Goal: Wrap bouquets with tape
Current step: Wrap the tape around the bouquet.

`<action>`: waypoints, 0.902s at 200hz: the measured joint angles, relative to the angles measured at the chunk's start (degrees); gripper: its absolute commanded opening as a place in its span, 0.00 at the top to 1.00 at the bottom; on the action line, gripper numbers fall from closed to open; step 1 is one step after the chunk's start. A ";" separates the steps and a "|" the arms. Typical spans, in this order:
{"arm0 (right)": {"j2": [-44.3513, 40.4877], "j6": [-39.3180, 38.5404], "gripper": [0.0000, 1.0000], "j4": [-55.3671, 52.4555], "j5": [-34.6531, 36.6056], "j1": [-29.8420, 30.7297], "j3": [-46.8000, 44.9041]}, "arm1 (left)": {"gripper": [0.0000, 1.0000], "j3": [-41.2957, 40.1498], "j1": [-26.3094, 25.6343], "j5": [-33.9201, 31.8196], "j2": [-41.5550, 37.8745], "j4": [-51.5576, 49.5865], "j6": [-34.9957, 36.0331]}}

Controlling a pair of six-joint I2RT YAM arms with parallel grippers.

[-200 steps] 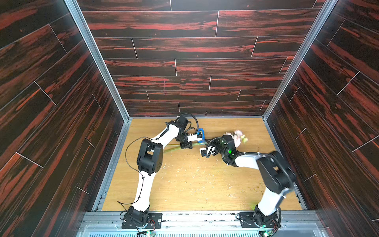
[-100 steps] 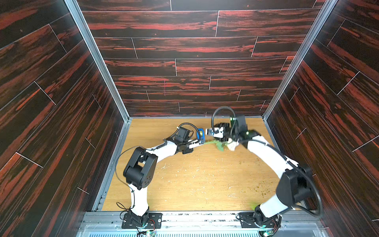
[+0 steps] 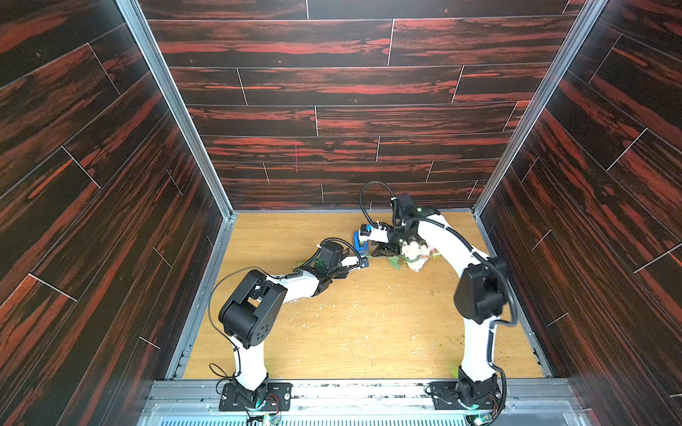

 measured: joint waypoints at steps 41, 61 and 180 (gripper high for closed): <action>5.68 1.25 0.53 -4.70 0.33 0.02 6.32 | 1.00 -1.51 -0.11 -1.11 -0.90 2.93 0.31; 7.17 1.75 0.53 -5.35 1.90 0.07 6.45 | 1.00 -2.14 -0.33 -1.73 -1.25 3.85 0.94; 9.22 2.25 0.74 -3.78 7.30 0.33 7.41 | 1.00 -4.11 -0.85 -2.36 -3.74 4.72 0.87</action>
